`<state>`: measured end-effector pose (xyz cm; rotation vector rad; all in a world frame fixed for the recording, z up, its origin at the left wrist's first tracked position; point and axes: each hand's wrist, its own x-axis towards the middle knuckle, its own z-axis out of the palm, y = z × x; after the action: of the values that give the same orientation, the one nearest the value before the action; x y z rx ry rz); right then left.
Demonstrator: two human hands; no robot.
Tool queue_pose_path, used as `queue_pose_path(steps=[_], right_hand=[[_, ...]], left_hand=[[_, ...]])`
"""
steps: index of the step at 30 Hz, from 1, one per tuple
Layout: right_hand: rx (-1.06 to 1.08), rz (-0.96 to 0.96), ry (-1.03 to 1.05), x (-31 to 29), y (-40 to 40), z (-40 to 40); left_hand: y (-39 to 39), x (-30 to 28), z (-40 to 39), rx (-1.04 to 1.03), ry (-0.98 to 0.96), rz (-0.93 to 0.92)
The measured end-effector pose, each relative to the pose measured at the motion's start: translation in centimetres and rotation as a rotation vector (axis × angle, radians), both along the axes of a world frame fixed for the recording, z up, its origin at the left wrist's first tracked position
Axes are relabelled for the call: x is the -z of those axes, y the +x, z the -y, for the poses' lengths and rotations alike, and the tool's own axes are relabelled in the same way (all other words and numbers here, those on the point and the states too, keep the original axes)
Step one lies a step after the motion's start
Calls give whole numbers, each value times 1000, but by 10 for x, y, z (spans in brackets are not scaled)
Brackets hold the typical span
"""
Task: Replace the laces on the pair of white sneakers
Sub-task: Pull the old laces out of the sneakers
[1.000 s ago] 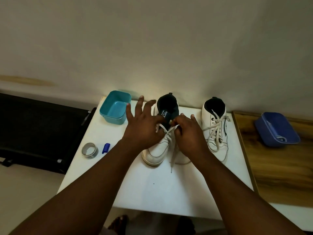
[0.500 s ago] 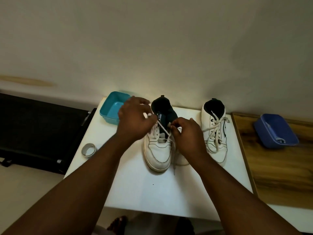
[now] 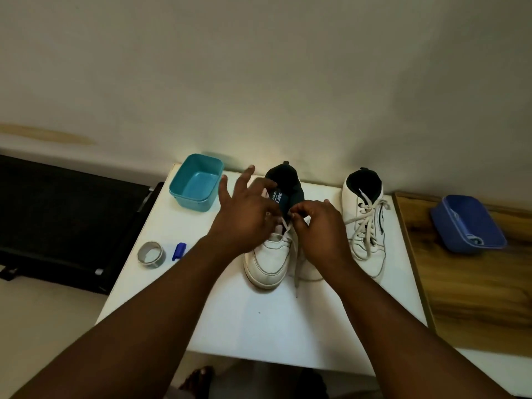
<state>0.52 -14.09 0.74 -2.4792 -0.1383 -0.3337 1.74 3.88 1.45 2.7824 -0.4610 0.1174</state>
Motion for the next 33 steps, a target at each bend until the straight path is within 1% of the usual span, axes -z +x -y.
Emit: queue_pose_path(steps=[1,2,3,4,5,6,7,9,11,12,14,15,16,17,18,19,20,21,22,23,25,26,27,28,29,31,33], right_hand=[[1,5,-6,-1,0,1],[3,13,-5,-1,1,1],[5,23,-1,-1,0,1],[8,31,5,0,0,1],[10,33,8,1,-1,2],[10,32,12,1,-1,2],[6,29,17,2,-1,1],[4,15,30,1,-1,1],[17,3,26,-1,-1,0],[18,2,22,-2,-1,-1],[15,-1,16,-1,-2,0],[13,-10,19,0,-1,1],[12,-16,24,0,-1,2],[15,-18,31,0,0,3],[18,-18,36,0,0,3],[19,-19,38,0,1,2],[19,-20,37,-1,1,1],[20,-23,35,-1,0,1],[22,-26,36,-1,0,1],[28,-28,43,-1,-1,1],[28,-30,63,-2,-2,2],[21,-36,66,-2,-2,2],[15,-42,66,-2,-1,2],[12,-49,65,-2,-1,3],[11,-53,63,-1,0,2],[15,-59,55,0,0,3],[17,-52,60,-1,-1,3]], left_hand=[[3,-4,-7,-111,-94,77],[6,-8,-16,-283,-170,155],[9,-13,-26,-463,-179,222],[10,-14,-35,-606,-122,226],[10,-13,-40,-682,-57,175],[9,-10,-42,-686,-27,102],[7,-6,-39,-621,-39,53],[1,1,-24,-340,-31,57],[-5,5,-2,-67,82,98],[-6,3,7,5,127,78],[-4,-3,13,20,148,-18],[-3,-3,12,1,147,-29],[-1,-4,9,-27,132,7],[1,-5,4,-92,97,79],[3,-8,-3,-208,33,153],[4,-12,-11,-369,-26,209],[5,-15,-18,-512,-40,253],[5,-14,-22,-609,-2,284],[5,-12,-24,-632,43,289],[3,-10,-22,-583,47,272],[-2,-2,-11,-360,-22,181],[-5,2,-3,-216,6,146],[-7,5,5,-86,77,127],[-9,7,12,2,138,96],[-9,5,15,35,164,56],[-7,1,13,4,144,17],[-4,2,7,-57,63,71]])
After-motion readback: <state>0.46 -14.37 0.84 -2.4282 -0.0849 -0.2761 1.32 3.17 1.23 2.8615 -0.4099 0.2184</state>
